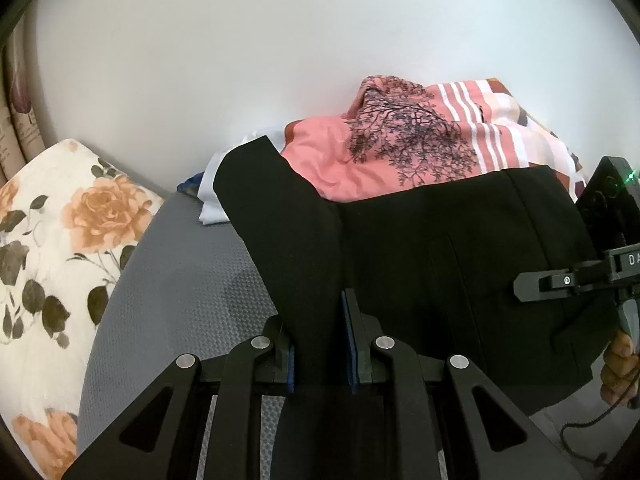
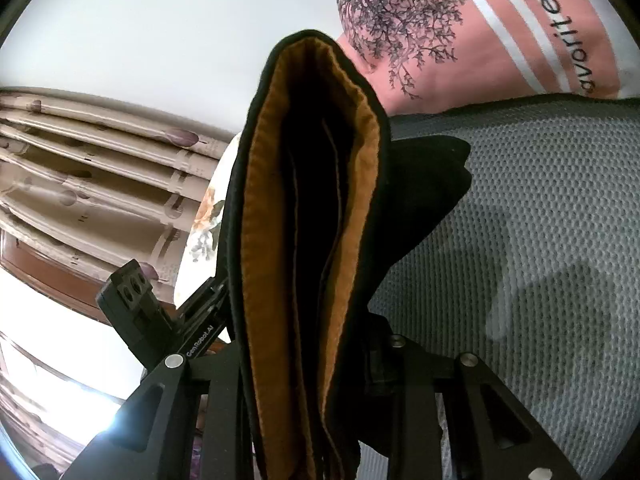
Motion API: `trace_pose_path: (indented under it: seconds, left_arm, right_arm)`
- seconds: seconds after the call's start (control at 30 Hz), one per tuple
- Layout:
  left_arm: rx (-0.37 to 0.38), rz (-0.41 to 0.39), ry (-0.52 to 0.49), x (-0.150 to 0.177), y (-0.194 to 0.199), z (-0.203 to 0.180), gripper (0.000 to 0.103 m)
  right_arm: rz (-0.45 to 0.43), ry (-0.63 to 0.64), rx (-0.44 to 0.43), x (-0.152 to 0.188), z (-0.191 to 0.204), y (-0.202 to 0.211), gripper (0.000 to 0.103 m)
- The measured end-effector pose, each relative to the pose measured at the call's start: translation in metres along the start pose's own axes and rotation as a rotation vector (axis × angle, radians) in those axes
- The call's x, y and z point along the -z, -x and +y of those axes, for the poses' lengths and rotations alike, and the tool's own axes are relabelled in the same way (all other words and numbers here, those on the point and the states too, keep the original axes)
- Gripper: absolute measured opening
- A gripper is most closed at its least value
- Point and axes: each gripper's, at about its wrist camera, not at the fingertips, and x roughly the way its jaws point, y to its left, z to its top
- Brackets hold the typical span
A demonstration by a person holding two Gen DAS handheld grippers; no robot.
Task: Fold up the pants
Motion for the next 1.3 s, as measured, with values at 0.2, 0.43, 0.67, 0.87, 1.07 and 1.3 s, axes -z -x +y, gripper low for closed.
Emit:
trace_pose_path:
  seconds: [0.2, 0.43, 0.67, 0.87, 1.07, 1.3]
  left_arm:
    - [-0.003, 0.007, 0.01, -0.002, -0.01, 0.007, 0.019]
    - [-0.006, 0.013, 0.009, -0.004, -0.018, 0.011, 0.019]
    - [-0.01, 0.017, 0.006, -0.007, -0.023, 0.013, 0.019]
    - [-0.014, 0.021, 0.01, -0.008, -0.028, 0.016, 0.019]
    - [-0.017, 0.029, 0.012, -0.008, -0.034, 0.019, 0.019]
    - [-0.018, 0.037, 0.016, -0.007, -0.04, 0.023, 0.019]
  right_arm:
    - [0.008, -0.001, 0.002, -0.007, 0.002, -0.007, 0.026]
    - [0.011, -0.011, 0.0, -0.012, -0.001, -0.011, 0.026]
    - [0.014, -0.017, -0.002, -0.016, -0.002, -0.01, 0.026]
    - [0.014, -0.024, -0.004, -0.021, -0.004, -0.01, 0.026]
    - [0.018, -0.027, -0.004, -0.024, -0.005, -0.013, 0.026]
    - [0.019, -0.036, -0.004, -0.028, -0.006, -0.014, 0.026]
